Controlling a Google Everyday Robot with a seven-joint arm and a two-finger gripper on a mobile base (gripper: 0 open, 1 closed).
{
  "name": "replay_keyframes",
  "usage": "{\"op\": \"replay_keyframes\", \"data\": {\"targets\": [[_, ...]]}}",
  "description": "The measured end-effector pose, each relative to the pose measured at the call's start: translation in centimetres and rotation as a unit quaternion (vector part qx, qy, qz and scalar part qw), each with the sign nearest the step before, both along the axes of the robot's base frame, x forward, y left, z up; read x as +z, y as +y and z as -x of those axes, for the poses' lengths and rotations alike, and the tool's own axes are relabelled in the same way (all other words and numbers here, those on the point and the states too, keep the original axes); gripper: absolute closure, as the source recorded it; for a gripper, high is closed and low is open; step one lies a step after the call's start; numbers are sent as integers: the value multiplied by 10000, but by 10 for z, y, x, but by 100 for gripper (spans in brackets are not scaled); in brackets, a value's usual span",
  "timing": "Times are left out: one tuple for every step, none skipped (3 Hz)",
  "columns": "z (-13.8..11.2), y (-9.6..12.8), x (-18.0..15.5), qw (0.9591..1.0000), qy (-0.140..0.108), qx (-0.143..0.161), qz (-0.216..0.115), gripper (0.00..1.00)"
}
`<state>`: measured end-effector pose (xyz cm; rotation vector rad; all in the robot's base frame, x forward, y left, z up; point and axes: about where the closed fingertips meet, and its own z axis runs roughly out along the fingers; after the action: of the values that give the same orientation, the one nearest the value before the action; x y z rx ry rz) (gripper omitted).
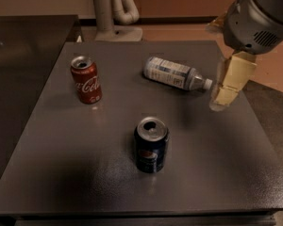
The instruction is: Move coke can near pepsi can
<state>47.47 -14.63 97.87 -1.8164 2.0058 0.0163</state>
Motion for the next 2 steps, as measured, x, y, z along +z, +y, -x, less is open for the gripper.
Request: {"op": "replay_keyframes", "data": {"targets": [[-16,34,0,9992,-79,338,-219,0],[-31,67,-2,9973,-146,618,-380,0]]}}
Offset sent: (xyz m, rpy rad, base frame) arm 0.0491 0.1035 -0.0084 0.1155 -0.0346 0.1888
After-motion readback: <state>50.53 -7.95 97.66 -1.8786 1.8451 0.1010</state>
